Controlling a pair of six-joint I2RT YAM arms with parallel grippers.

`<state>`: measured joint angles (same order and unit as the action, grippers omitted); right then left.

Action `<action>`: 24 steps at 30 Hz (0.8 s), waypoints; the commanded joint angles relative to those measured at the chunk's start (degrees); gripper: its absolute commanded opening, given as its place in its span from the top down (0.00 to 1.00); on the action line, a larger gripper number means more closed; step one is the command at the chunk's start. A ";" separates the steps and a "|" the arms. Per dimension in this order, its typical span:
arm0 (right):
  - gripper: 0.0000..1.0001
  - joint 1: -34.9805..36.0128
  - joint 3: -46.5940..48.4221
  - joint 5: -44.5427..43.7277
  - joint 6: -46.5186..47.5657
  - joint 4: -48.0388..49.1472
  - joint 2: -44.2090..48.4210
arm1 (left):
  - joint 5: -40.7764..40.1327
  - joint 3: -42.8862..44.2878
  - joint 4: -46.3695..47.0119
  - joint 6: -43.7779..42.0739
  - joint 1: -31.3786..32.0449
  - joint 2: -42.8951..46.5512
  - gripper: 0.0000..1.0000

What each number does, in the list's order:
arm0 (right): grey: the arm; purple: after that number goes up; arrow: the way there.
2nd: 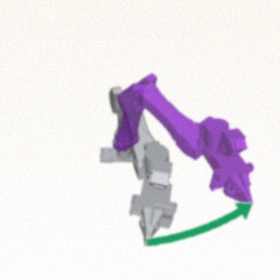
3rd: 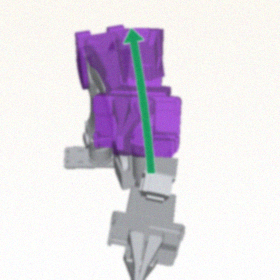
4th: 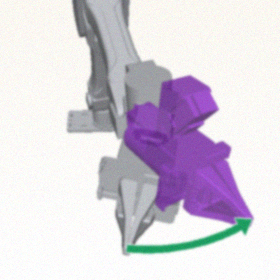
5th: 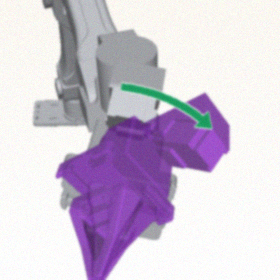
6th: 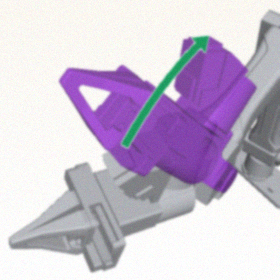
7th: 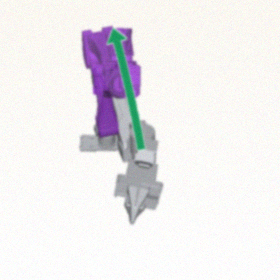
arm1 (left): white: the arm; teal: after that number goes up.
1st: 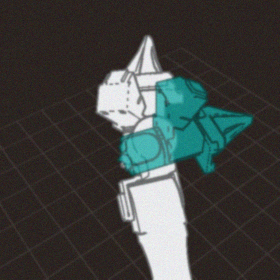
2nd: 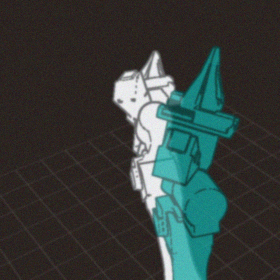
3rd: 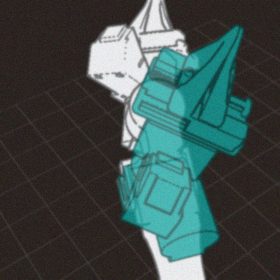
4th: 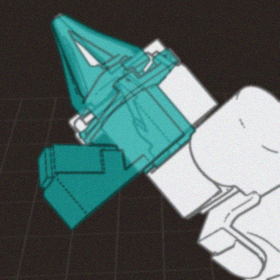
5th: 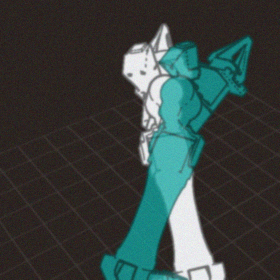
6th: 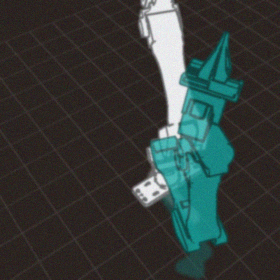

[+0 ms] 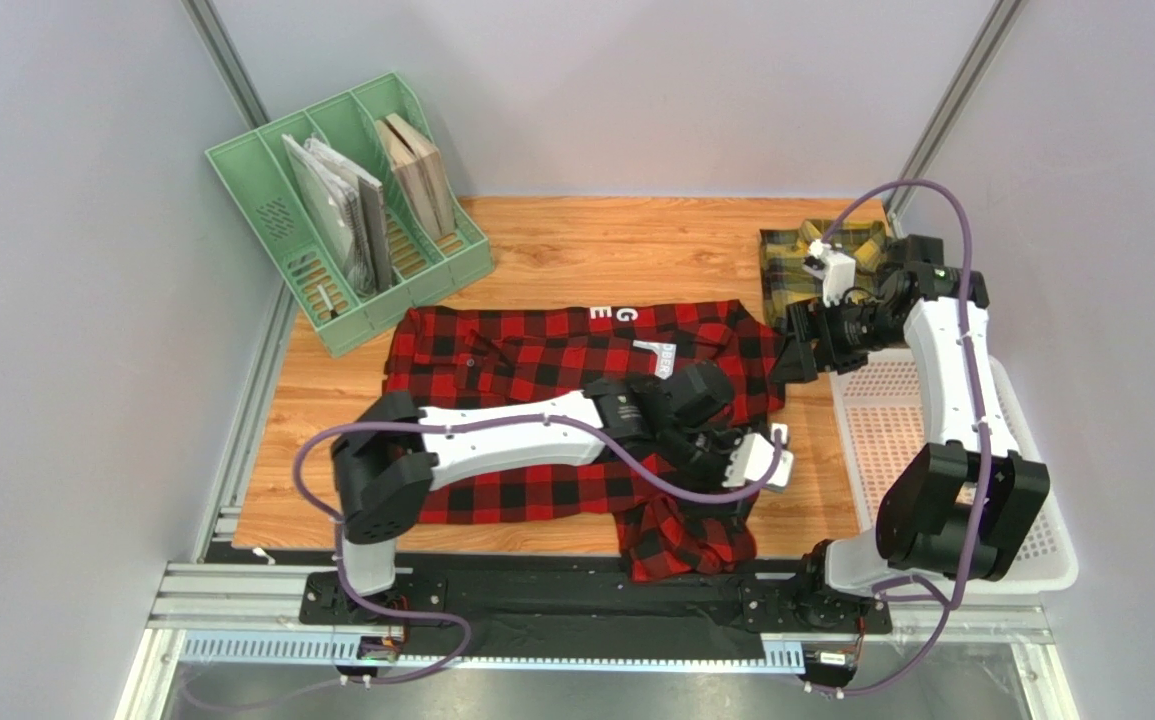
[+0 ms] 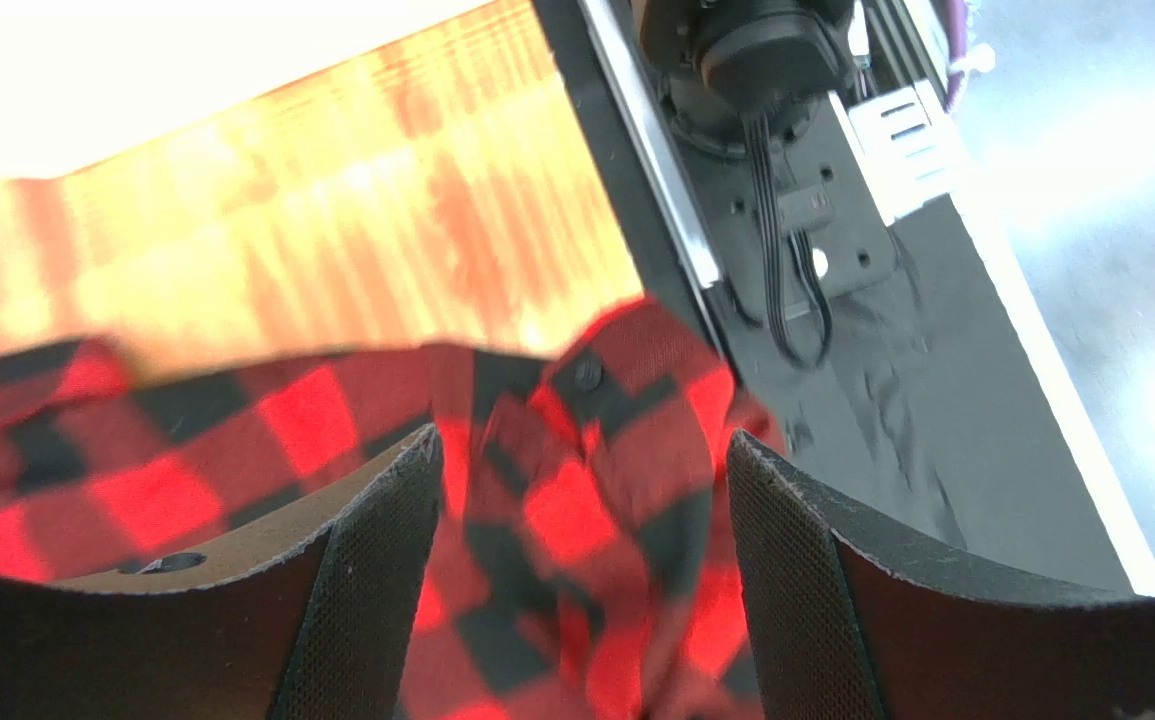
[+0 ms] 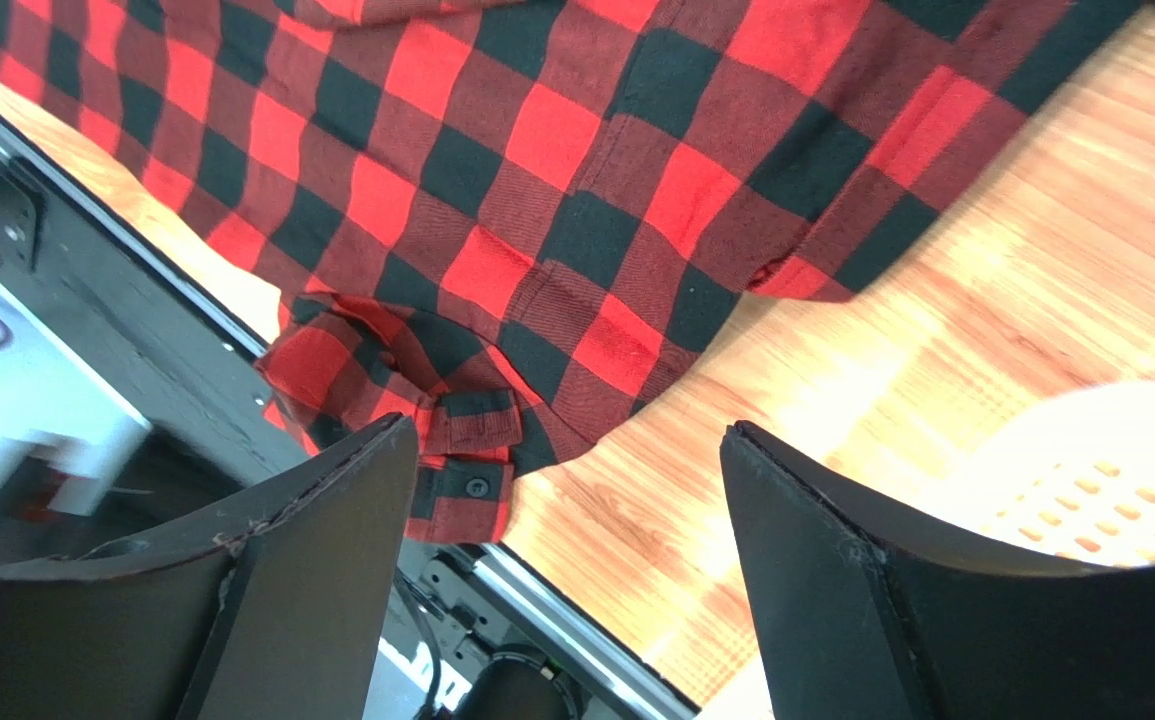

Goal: Fold and stack the long sleeve shirts
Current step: Fold the shirt

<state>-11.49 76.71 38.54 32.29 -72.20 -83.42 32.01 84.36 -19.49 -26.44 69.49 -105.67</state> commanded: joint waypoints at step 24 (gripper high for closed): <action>0.18 -4.77 -0.42 3.81 1.54 -3.29 2.82 | -0.54 -3.40 4.89 11.67 0.21 2.71 1.00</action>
<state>-15.99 76.29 40.01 32.69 -75.22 -82.78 30.87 82.89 -19.81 -16.38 70.35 -115.92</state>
